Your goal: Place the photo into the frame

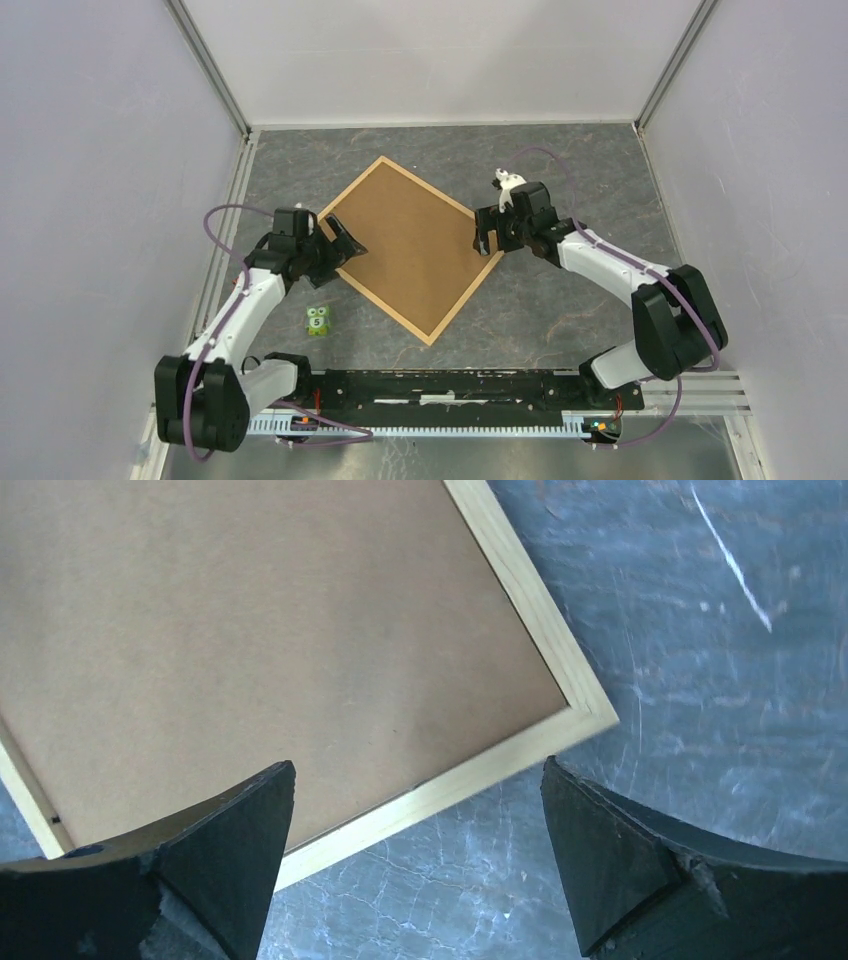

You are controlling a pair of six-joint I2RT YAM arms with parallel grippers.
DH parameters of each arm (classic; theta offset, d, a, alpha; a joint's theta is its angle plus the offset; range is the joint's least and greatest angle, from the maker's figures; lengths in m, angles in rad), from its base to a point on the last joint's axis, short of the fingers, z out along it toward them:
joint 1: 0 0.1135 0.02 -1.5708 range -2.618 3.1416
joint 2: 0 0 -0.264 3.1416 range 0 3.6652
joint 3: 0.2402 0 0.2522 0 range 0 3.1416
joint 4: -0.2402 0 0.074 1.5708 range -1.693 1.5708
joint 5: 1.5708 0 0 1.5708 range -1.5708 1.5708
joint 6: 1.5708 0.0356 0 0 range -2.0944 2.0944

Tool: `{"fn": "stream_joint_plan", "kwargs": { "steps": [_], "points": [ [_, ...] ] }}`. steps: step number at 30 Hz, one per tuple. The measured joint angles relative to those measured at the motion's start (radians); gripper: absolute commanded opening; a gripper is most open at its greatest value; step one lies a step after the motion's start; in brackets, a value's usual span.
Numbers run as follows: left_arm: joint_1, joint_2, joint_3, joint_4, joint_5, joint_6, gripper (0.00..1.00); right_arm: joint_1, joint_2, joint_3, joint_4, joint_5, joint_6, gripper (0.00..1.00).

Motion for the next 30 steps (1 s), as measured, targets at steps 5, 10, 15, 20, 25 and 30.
{"fn": "stream_joint_plan", "kwargs": {
  "steps": [5,10,15,20,25,30],
  "points": [
    [0.000,-0.095,0.109,-0.093,-0.030,0.064,1.00,0.011,-0.051,-0.104,0.010,0.082,0.149,0.98],
    [0.000,-0.121,0.225,-0.138,-0.037,0.100,1.00,0.089,-0.066,-0.179,-0.008,0.196,0.338,0.98],
    [-0.006,-0.116,0.275,-0.138,0.037,0.111,1.00,0.139,-0.089,-0.264,0.050,0.261,0.479,0.90],
    [-0.033,-0.090,0.321,-0.140,0.099,0.151,1.00,0.170,-0.098,-0.315,0.149,0.338,0.583,0.88],
    [-0.071,-0.022,0.405,-0.137,0.150,0.204,1.00,0.256,-0.050,-0.283,0.146,0.468,0.675,0.86],
    [-0.118,0.051,0.467,-0.129,0.174,0.220,1.00,0.381,0.035,-0.177,-0.002,0.605,0.798,0.66]
  ]
}}
